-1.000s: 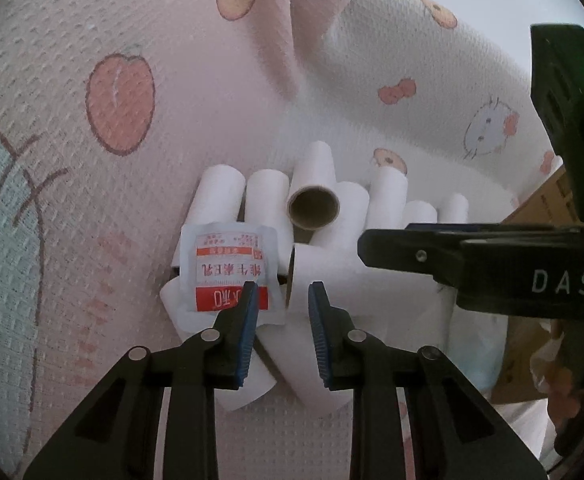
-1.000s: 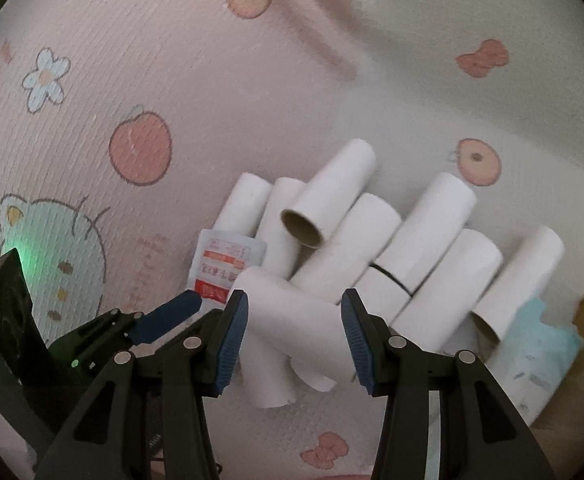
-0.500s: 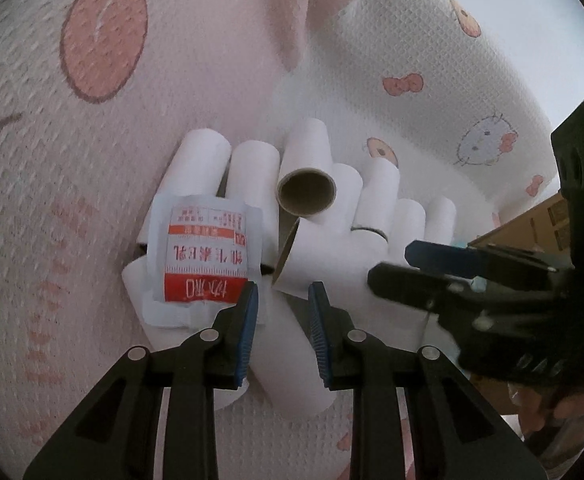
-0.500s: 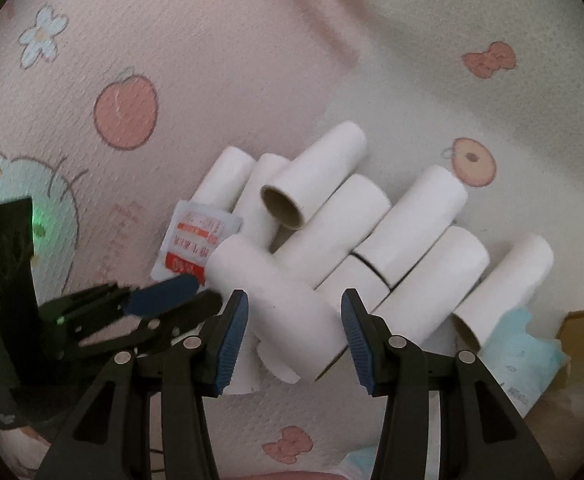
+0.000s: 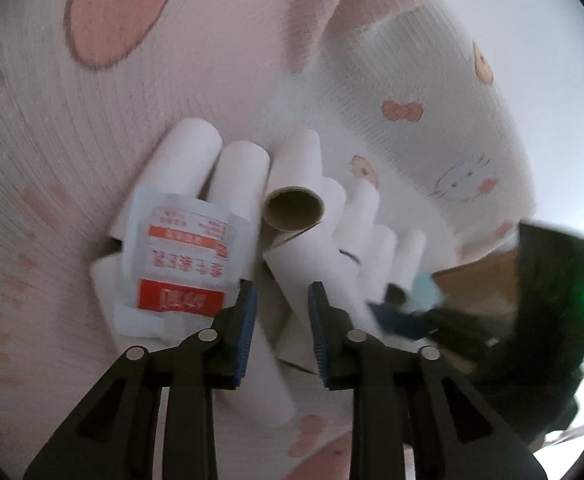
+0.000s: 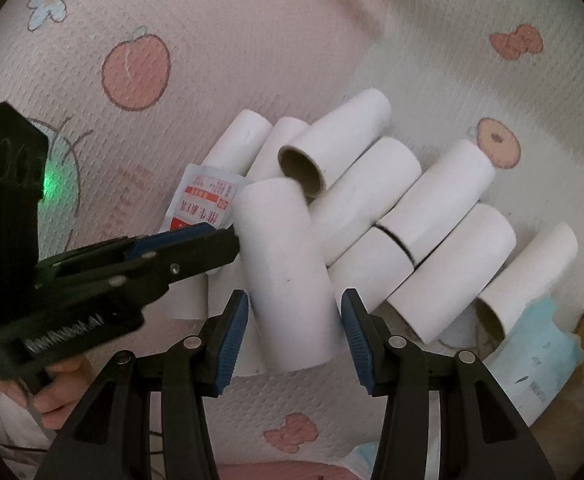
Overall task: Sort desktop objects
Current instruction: 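Close both grippers on a white tube and lift it upright, then carry the second white tube toward the cardboard box with both grippers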
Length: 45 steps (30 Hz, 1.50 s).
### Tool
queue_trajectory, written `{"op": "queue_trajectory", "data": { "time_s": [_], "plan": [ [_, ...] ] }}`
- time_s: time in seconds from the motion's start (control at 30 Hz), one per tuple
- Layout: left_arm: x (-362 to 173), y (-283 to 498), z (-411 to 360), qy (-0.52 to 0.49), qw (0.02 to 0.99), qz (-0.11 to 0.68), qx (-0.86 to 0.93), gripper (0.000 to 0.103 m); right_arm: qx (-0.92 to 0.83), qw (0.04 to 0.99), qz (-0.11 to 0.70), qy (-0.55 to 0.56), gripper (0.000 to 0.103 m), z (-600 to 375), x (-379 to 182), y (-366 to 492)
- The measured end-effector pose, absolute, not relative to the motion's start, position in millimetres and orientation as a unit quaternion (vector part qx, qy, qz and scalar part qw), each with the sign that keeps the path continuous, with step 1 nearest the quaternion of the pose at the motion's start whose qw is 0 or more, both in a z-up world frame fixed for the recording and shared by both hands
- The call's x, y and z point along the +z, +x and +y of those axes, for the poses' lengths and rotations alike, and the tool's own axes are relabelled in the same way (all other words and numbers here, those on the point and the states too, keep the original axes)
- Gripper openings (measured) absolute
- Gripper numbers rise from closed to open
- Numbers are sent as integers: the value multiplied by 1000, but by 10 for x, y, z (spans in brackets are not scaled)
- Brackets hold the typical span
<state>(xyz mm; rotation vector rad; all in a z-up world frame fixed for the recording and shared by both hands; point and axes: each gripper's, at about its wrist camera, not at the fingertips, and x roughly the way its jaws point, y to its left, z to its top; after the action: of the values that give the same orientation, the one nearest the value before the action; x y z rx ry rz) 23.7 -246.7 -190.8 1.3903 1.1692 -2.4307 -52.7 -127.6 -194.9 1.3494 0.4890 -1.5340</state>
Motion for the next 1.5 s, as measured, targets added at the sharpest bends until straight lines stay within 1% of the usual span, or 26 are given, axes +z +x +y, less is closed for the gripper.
{"op": "queue_trajectory", "data": {
  "time_s": [0.03,0.1,0.17,0.23,0.37,0.6,0.7,0.83,0.97,1.1,1.33,1.5],
  "plan": [
    [-1937,230,-2483,454,44,405,-792,39,-629,498,199,563,45,-1283,-1975,-528],
    [-2001,207,-2489,447,26,442,-777,41,-623,502,189,570,45,-1288,-2012,-530],
    [-2045,178,-2467,446,21,459,-768,43,-614,509,172,578,45,-1289,-2052,-533],
    [-2041,150,-2414,445,26,452,-773,46,-612,510,158,584,45,-1282,-2082,-545],
    [-2008,77,-2305,454,30,420,-785,47,-611,514,129,587,45,-1247,-2096,-600],
    [-2068,-7,-2299,467,25,424,-776,47,-611,524,110,583,45,-1198,-2121,-624],
    [-2011,-25,-2249,470,33,400,-786,46,-611,528,111,579,45,-1167,-2094,-593],
    [-1872,3,-2148,473,33,340,-813,46,-607,533,111,580,45,-1126,-2124,-593],
    [-1679,57,-1990,466,27,286,-837,46,-610,536,124,570,45,-996,-1951,-515],
    [-1548,103,-1964,457,20,282,-843,46,-622,538,145,550,45,-935,-1795,-448],
    [-1282,61,-1854,447,-4,267,-854,46,-636,534,137,539,45,-856,-1599,-415],
    [-1021,-20,-1716,434,-31,245,-867,46,-661,519,135,525,45,-635,-1297,-480]
  ]
}}
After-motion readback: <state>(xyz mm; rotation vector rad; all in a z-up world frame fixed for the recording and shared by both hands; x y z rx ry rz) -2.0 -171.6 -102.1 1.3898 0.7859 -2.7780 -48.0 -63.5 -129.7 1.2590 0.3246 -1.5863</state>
